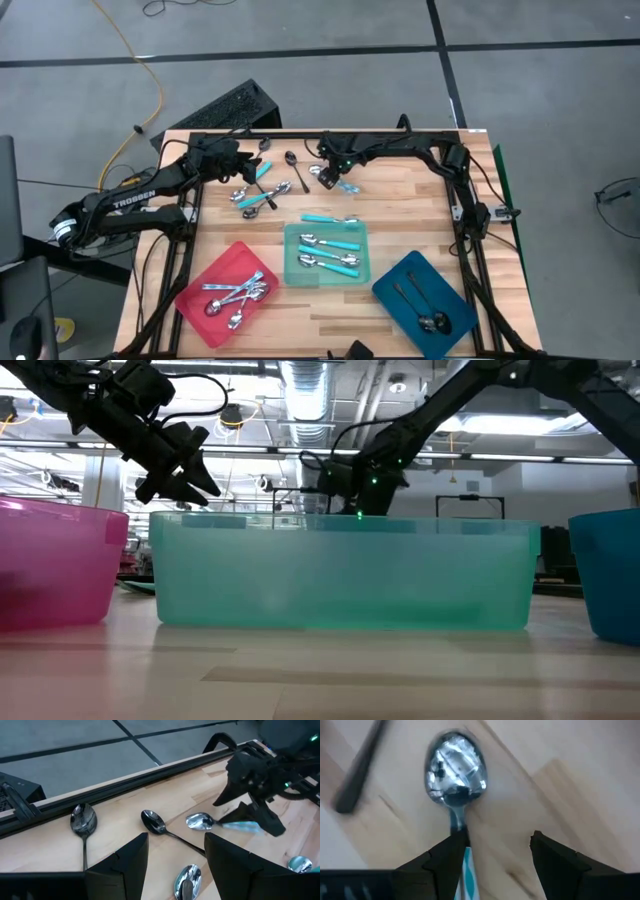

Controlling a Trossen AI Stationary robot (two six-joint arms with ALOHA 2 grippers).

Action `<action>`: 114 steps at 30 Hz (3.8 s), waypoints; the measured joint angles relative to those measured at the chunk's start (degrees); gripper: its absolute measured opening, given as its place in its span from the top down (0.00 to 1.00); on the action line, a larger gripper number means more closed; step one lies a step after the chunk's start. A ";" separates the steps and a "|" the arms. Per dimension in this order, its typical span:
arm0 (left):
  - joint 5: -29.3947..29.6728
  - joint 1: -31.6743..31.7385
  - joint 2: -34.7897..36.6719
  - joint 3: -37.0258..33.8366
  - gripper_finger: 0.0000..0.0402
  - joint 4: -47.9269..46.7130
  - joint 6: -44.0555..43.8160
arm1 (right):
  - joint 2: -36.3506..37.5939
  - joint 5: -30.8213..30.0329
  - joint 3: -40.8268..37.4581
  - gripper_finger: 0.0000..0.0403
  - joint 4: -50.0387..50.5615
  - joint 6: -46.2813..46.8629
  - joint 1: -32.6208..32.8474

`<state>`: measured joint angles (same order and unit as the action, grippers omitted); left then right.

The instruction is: Sort silverware by color (type)

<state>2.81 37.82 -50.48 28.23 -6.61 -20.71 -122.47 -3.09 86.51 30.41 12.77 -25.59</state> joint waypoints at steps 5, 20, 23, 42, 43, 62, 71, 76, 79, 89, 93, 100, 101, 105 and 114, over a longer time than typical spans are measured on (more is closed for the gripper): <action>0.08 0.00 0.00 0.00 0.55 0.08 -0.02 | -0.05 0.58 0.05 0.38 0.23 1.37 0.11; -0.85 0.00 0.00 0.00 0.55 0.05 -0.04 | -0.62 0.36 1.27 0.38 1.33 3.53 3.67; -0.85 0.00 0.00 0.00 0.55 0.04 -0.04 | -0.42 0.01 1.20 0.38 0.53 4.35 4.24; -2.64 -0.02 0.00 0.00 0.55 0.77 -0.65 | -0.42 2.87 2.69 0.38 0.65 8.50 5.36; -2.89 -0.02 0.00 0.00 0.55 0.85 -0.65 | -0.42 2.46 2.73 0.38 1.22 9.25 5.30; -2.97 -0.02 0.00 0.00 0.55 0.92 0.76 | 4.98 -2.21 2.57 0.38 15.28 8.39 8.16; -3.00 -0.02 0.00 0.00 0.55 0.92 0.79 | 10.44 -4.42 0.65 0.38 31.20 8.64 7.07; -4.05 -0.02 0.00 0.00 0.55 0.92 0.79 | 17.65 -4.14 -9.95 0.38 32.10 11.70 8.03; -3.99 -0.02 0.00 0.00 0.55 0.95 0.79 | 25.12 -4.33 -18.50 0.38 27.38 14.47 8.92; -3.96 -0.02 0.02 0.00 0.55 1.58 0.70 | 38.07 -6.24 -37.72 0.38 5.54 19.35 12.56; -3.96 -0.02 0.02 0.00 0.55 1.58 0.74 | 37.03 -8.43 -39.75 0.38 2.83 19.30 14.54; -3.53 -0.01 0.02 0.00 0.55 1.56 0.74 | 36.91 -10.21 -42.96 0.38 -0.32 21.16 15.10; -3.54 0.00 0.02 0.00 0.55 1.55 0.73 | 36.91 -10.44 -42.96 0.38 -1.35 20.92 14.97; -3.51 -0.02 0.02 0.00 0.55 1.58 0.42 | 36.91 -10.57 -42.90 0.38 -6.68 17.51 14.89; -2.41 0.00 0.02 0.00 0.55 1.57 0.61 | 36.91 -10.81 -42.90 0.38 -10.71 14.76 11.38</action>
<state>0.39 37.82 -50.46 28.23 -5.04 -20.10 -85.56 -13.90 43.62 19.70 27.54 -14.21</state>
